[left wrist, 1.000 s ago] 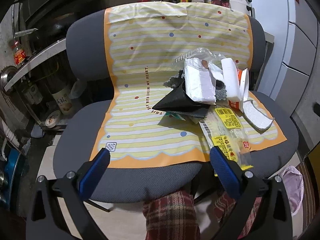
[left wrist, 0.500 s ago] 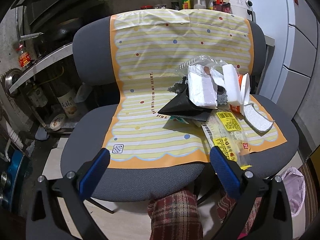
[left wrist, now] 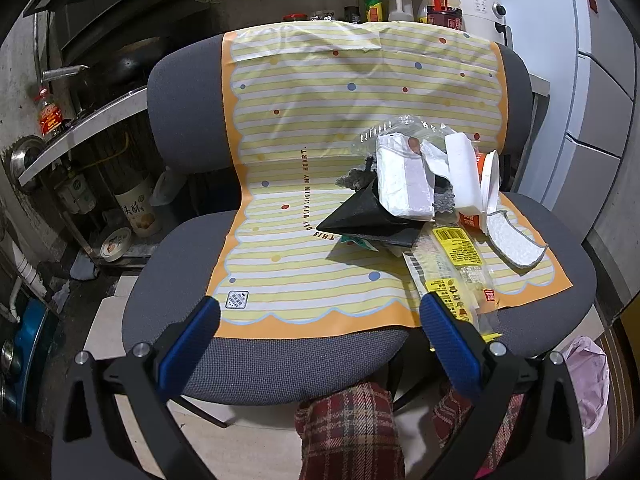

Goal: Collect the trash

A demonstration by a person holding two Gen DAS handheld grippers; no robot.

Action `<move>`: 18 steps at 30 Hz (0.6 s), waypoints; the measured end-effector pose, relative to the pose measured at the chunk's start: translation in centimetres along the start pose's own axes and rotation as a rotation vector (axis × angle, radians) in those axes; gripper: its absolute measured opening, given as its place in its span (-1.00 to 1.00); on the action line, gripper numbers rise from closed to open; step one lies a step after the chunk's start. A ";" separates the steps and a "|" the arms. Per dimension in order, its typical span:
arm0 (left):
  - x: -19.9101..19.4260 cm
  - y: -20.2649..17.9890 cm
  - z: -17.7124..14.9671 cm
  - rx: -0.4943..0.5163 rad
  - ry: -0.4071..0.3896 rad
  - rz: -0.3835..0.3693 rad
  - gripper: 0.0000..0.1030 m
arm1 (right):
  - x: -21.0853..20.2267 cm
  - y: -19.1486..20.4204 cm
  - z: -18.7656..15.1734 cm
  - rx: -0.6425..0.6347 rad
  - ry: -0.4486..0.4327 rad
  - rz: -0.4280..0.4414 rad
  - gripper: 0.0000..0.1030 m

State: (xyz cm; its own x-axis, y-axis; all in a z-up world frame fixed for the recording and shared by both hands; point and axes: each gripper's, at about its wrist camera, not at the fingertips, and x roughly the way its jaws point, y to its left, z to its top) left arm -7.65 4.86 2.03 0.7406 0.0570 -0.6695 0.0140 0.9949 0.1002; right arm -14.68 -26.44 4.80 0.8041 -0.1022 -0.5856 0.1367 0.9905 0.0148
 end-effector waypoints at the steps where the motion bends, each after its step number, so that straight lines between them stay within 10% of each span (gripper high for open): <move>1: 0.0 0.0 0.0 0.000 0.001 0.000 0.88 | 0.0 0.1 0.0 0.000 0.000 -0.003 0.89; 18: 0.1 0.0 0.0 -0.002 0.006 -0.001 0.88 | 0.2 0.4 -0.3 -0.006 0.013 -0.004 0.89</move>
State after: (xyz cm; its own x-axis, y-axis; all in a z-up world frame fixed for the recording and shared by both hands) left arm -7.59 4.88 2.00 0.7369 0.0563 -0.6737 0.0135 0.9951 0.0979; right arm -14.61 -26.02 4.49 0.7958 -0.1050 -0.5964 0.1365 0.9906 0.0077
